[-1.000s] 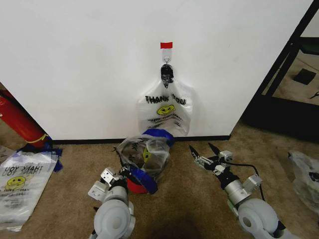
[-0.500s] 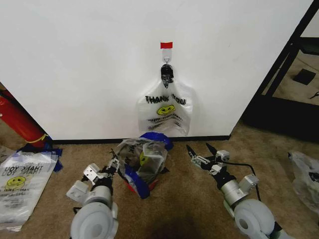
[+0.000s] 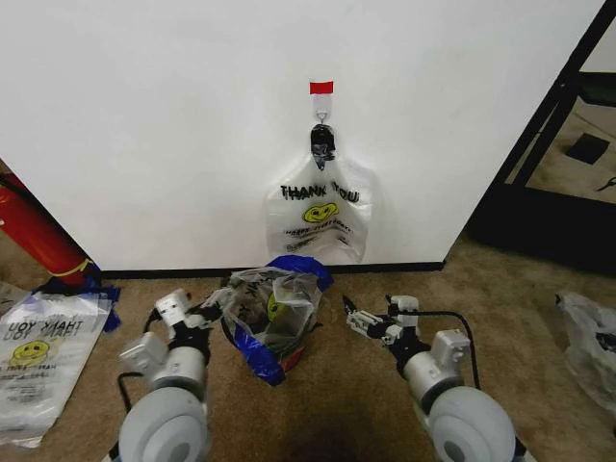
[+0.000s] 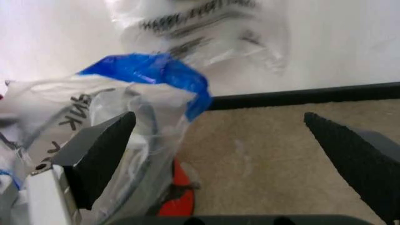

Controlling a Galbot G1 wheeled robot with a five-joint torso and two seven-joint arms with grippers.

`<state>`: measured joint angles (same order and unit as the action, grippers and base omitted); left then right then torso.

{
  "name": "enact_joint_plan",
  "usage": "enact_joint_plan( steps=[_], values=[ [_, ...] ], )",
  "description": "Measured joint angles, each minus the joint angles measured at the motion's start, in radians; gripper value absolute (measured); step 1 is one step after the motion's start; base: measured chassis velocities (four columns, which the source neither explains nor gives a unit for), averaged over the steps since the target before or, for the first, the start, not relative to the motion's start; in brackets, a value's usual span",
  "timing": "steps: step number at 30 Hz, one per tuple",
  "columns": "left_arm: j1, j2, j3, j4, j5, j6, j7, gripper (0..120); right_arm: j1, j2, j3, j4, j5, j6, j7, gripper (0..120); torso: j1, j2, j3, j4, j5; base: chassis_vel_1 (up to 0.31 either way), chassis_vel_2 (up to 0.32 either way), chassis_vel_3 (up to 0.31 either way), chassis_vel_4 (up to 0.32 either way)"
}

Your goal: Pick up the garbage bag from the wall and place it over the trash bin.

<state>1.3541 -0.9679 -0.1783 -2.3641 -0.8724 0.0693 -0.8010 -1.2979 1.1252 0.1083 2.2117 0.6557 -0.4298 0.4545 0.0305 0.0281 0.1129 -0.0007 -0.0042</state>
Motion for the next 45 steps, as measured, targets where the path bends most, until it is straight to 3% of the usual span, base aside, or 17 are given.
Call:
enact_joint_plan(
  steps=[9,14,21,31,38,45],
  values=[
    [-0.014,0.026,0.014,-0.008,0.047,0.003,0.031,100,0.14,0.087,-0.155,-0.127,-0.092,-0.027,0.014,100,0.0,0.0,0.0,0.0,-0.0001,0.0,0.0,0.0,0.0],
    [-0.024,0.017,0.043,-0.004,0.06,0.002,0.041,100,0.222,0.166,-0.25,-0.175,-0.077,-0.122,0.145,100,0.0,0.0,0.0,-0.0001,0.0,0.0,0.0,0.0,0.0],
    [-0.037,0.013,0.059,0.012,0.068,-0.003,0.047,100,0.247,0.244,-0.272,-0.219,-0.004,-0.177,0.295,100,0.0,0.0,0.0,-0.0002,0.0001,0.0,0.0,0.0,0.0],
    [-0.051,0.008,0.07,0.024,0.065,-0.012,0.052,100,0.251,0.292,-0.259,-0.267,0.054,-0.185,0.361,98,0.0,0.0,0.0,-0.0001,0.0002,0.0,0.0,0.0,0.0],
    [-0.038,-0.001,0.061,0.018,0.065,-0.017,0.052,100,0.285,0.319,-0.249,-0.294,0.176,-0.207,0.439,76,0.0,0.0,0.0,-0.0001,0.0002,0.0,0.0,0.0,0.0],
    [-0.027,-0.004,0.05,0.014,0.062,-0.022,0.047,100,0.315,0.348,-0.246,-0.324,0.323,-0.25,0.529,46,0.0,0.0,0.0,-0.0001,0.0002,0.0,0.0,0.0,0.0]
  ],
)
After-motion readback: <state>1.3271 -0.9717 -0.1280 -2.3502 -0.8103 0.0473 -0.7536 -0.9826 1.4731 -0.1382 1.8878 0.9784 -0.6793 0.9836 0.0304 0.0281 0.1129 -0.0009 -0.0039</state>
